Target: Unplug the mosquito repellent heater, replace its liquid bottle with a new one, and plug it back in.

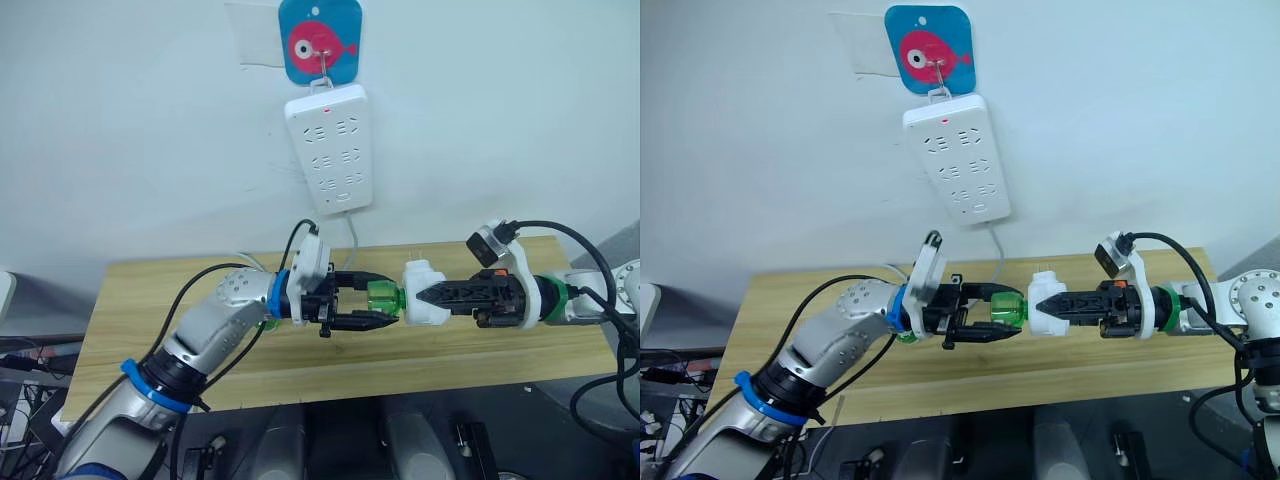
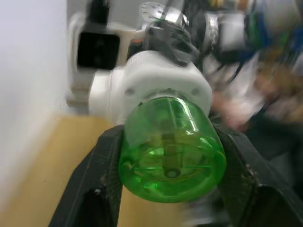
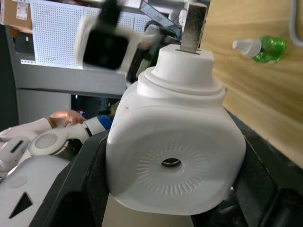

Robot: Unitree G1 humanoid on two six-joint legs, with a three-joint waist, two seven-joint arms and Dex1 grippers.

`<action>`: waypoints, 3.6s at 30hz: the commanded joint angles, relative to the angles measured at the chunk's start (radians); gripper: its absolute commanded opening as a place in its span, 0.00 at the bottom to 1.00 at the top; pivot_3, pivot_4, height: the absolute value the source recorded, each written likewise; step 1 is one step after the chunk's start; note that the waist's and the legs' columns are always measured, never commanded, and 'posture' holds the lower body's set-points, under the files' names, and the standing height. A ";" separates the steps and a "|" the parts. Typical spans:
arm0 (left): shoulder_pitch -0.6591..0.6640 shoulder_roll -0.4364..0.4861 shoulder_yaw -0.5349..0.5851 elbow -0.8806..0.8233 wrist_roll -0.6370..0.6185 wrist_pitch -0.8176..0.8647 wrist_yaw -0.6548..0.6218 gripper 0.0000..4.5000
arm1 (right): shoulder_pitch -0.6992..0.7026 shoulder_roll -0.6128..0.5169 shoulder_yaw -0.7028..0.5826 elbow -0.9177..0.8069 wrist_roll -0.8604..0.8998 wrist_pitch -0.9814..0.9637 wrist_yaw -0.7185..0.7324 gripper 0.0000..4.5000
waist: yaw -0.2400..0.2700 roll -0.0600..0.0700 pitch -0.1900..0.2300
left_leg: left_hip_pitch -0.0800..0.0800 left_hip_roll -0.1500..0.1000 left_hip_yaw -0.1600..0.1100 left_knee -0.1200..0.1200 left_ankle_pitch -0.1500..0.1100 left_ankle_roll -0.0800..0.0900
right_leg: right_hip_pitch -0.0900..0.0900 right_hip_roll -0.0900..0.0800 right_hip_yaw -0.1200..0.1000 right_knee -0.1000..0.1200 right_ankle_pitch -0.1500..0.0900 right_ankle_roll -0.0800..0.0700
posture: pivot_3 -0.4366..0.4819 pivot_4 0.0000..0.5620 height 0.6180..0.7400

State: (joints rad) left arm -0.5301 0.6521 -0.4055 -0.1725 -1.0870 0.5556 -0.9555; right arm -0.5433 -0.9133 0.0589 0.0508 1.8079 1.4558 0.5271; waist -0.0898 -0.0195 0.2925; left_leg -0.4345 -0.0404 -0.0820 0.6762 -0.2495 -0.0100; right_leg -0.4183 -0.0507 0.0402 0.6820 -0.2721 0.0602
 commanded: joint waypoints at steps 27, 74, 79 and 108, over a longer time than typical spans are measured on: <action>0.102 -0.023 0.406 0.085 -0.409 0.698 0.216 0.50 | 0.069 -0.090 -0.037 -0.003 -0.584 -0.088 -0.011 0.68 | 0.004 0.000 0.000 | 0.000 0.000 0.004 0.001 0.000 0.000 | -0.002 0.000 0.003 0.002 0.000 0.000 | 0.33 0.46 1.00; 0.291 -0.081 0.390 -0.207 -0.158 0.539 0.121 0.50 | 0.063 -0.220 0.064 0.315 -1.696 -0.493 0.635 0.99 | 0.013 0.001 0.001 | 0.001 -0.002 0.005 0.001 0.000 0.000 | -0.001 -0.003 0.004 0.003 0.000 0.000 | 0.35 0.51 1.00; 0.336 -0.137 0.255 -0.294 0.270 0.099 0.059 0.50 | 0.257 -0.075 -0.417 -0.225 -1.344 0.084 0.652 0.99 | 0.000 0.003 0.000 | 0.004 0.000 0.006 0.000 0.000 0.000 | 0.002 -0.002 0.005 0.001 0.000 0.000 | 0.32 0.50 1.00; 0.268 -0.452 0.088 -0.139 0.776 -0.367 0.245 0.50 | 0.474 0.662 -0.145 -0.729 0.102 -0.889 -1.156 0.99 | 0.000 0.003 -0.002 | 0.005 -0.001 0.002 0.000 -0.001 0.002 | 0.007 0.000 0.002 -0.002 0.000 0.002 | 0.31 0.51 1.00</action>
State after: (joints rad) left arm -0.2622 0.2100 -0.3121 -0.2722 -0.3106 0.2094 -0.7132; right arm -0.0631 -0.2456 -0.0949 -0.6329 1.9046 0.5914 -0.6262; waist -0.0900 -0.0162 0.2903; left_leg -0.4291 -0.0415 -0.0799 0.6758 -0.2507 -0.0084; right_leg -0.4111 -0.0509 0.0423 0.6801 -0.2719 0.0621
